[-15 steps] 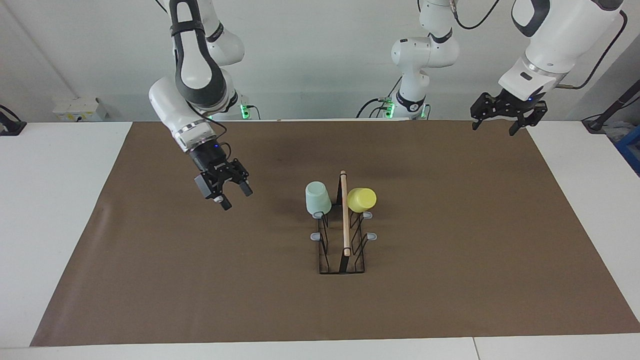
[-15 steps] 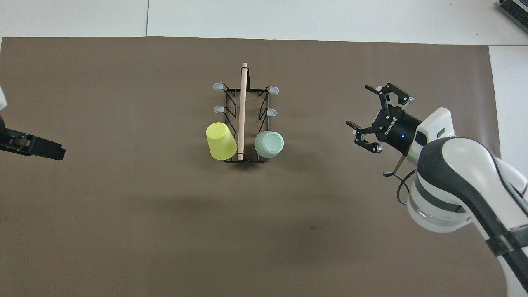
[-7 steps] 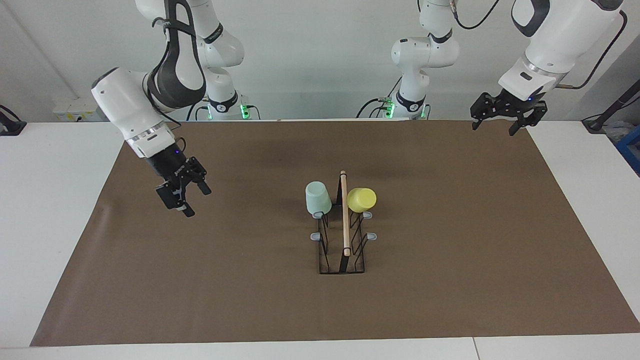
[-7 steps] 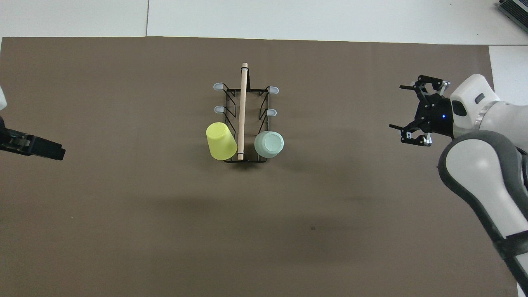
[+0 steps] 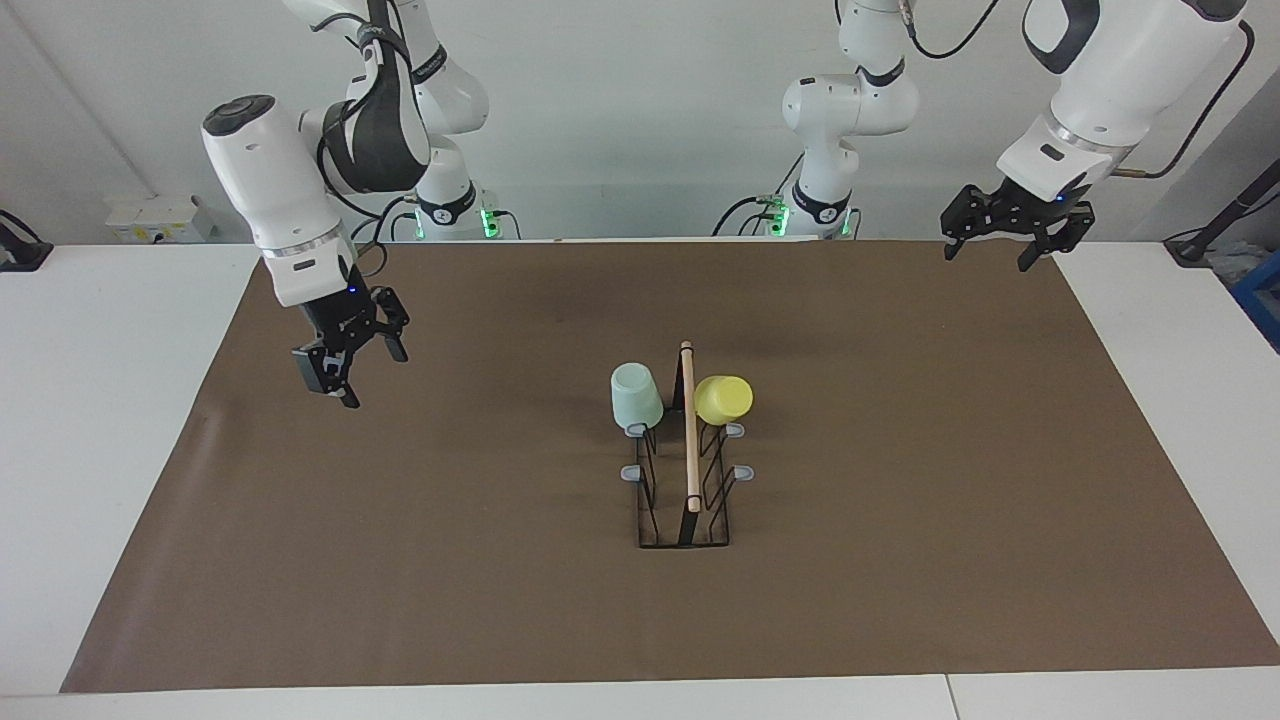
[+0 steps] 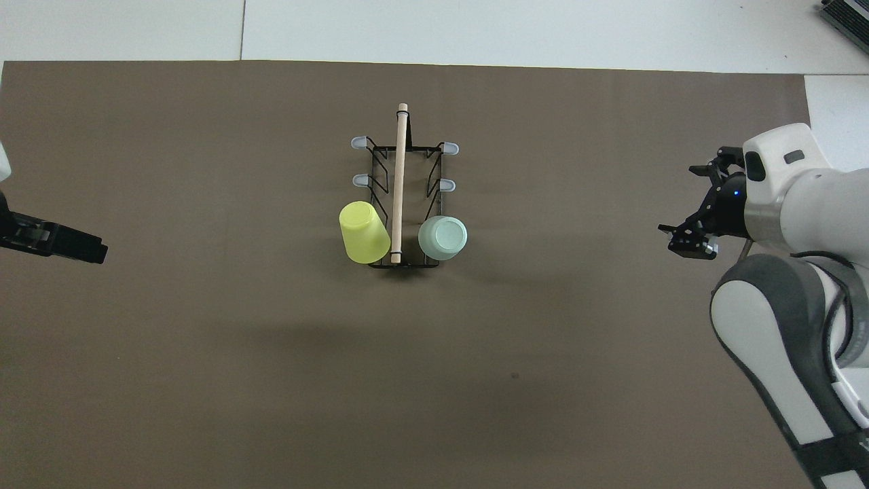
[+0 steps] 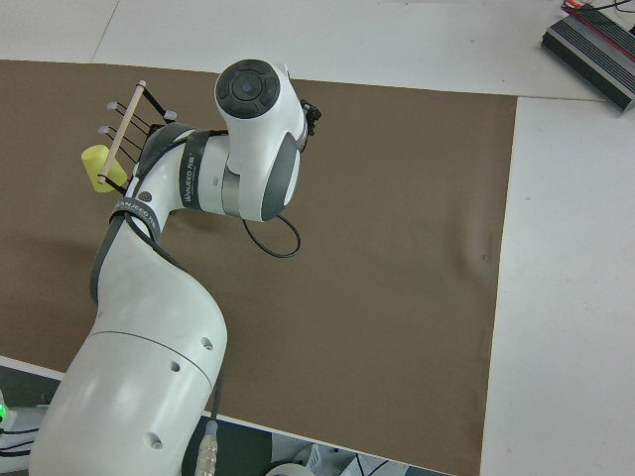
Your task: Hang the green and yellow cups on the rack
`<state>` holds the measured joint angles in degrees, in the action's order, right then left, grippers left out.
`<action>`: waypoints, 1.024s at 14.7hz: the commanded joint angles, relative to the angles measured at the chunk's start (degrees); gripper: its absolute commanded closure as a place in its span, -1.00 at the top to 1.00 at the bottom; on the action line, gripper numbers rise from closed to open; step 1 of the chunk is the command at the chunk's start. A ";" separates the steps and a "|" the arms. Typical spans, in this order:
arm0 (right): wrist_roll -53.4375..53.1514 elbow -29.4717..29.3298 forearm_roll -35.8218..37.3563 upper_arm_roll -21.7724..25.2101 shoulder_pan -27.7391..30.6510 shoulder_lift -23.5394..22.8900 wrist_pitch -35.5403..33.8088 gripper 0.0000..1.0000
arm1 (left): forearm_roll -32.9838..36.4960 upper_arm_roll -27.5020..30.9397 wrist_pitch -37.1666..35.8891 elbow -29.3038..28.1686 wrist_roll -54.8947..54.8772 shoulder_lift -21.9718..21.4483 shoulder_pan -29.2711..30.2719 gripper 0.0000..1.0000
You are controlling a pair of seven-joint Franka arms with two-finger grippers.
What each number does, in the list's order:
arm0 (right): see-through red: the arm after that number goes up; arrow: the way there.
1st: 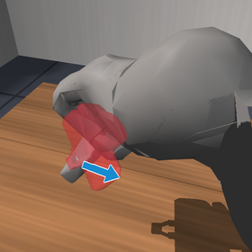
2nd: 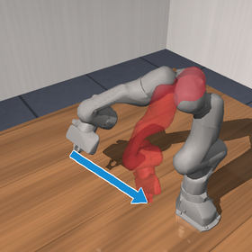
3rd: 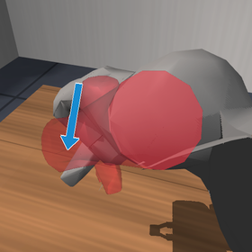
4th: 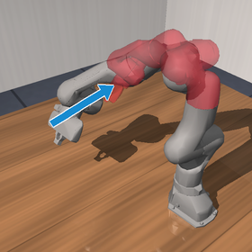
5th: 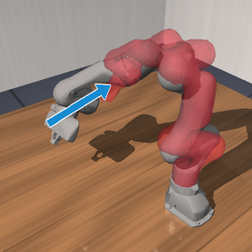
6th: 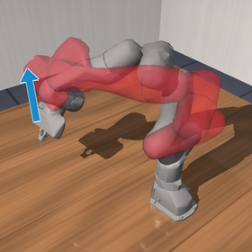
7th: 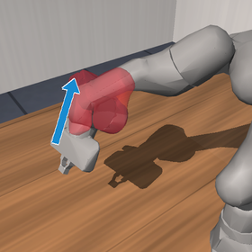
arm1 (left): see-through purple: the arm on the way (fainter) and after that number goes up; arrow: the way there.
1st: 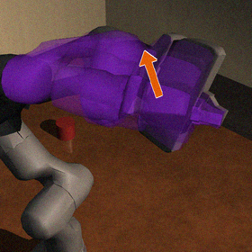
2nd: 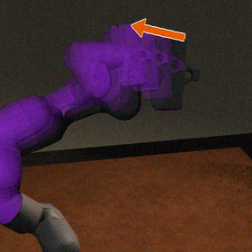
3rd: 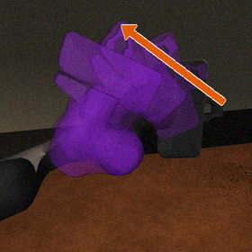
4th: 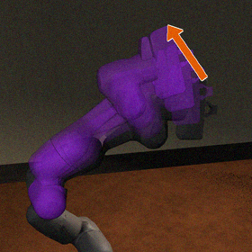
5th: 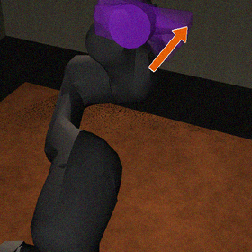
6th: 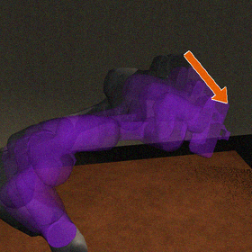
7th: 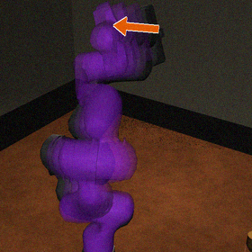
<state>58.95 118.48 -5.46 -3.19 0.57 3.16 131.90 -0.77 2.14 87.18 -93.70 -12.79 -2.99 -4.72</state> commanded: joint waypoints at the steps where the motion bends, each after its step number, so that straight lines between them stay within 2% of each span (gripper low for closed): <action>1: -19.77 0.17 7.29 -0.68 -0.83 2.63 -4.62 1.00 | 0.68 -0.47 -0.52 -0.26 0.57 -0.79 0.59 1.00; 5: -49.84 -5.26 16.70 -0.77 -5.21 2.38 -15.77 1.00 | 0.68 -0.47 -0.52 -0.26 0.57 -0.79 0.59 1.00; 7: -58.13 -11.48 16.28 -1.03 -4.88 0.10 -23.58 1.00 | 0.68 -0.47 -0.52 -0.26 0.57 -0.79 0.59 1.00; 10: -63.95 -21.08 12.51 -0.24 -4.26 -3.33 -35.54 1.00 | 0.68 -0.47 -0.52 -0.35 0.57 -0.79 0.59 1.00; 13: -66.95 -25.13 5.40 0.37 0.12 -3.34 -40.83 1.00 | 0.68 -0.47 -0.52 -0.35 0.57 -0.79 0.59 1.00; 15: -66.95 -27.33 5.11 0.38 2.15 -3.16 -44.78 1.00 | 0.68 -0.47 -0.52 -0.35 0.57 -0.79 0.59 1.00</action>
<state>-6.68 94.97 1.22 -2.44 0.65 1.31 91.14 -0.77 2.14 87.18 -93.70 -12.78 -2.99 -4.72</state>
